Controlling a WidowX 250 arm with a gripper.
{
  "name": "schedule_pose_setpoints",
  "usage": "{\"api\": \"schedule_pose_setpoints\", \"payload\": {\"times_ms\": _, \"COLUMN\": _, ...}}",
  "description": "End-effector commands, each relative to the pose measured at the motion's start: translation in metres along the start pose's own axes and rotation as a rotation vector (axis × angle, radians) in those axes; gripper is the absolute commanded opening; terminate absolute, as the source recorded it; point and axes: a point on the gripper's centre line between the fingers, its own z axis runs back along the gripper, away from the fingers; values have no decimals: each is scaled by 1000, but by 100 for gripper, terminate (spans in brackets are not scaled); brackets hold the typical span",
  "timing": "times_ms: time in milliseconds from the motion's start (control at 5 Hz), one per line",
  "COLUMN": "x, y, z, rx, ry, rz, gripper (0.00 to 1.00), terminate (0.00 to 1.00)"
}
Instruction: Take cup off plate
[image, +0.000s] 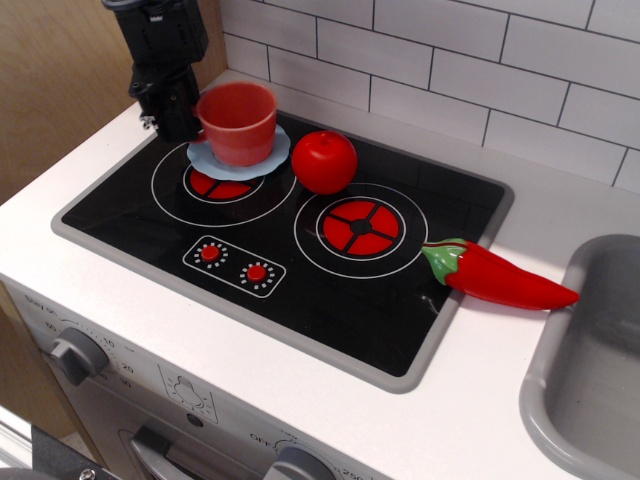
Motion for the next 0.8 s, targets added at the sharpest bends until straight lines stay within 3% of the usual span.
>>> {"api": "schedule_pose_setpoints", "payload": {"times_ms": 0, "x": 28, "y": 9, "z": 39, "rx": 104, "ry": -30, "rz": 34, "gripper": 0, "terminate": 0}}
{"api": "schedule_pose_setpoints", "payload": {"times_ms": 400, "x": 35, "y": -22, "z": 60, "rx": 67, "ry": -66, "rz": -35, "gripper": 0, "terminate": 0}}
{"api": "schedule_pose_setpoints", "payload": {"times_ms": 600, "x": 35, "y": -50, "z": 58, "rx": 39, "ry": -43, "rz": -89, "gripper": 0, "terminate": 0}}
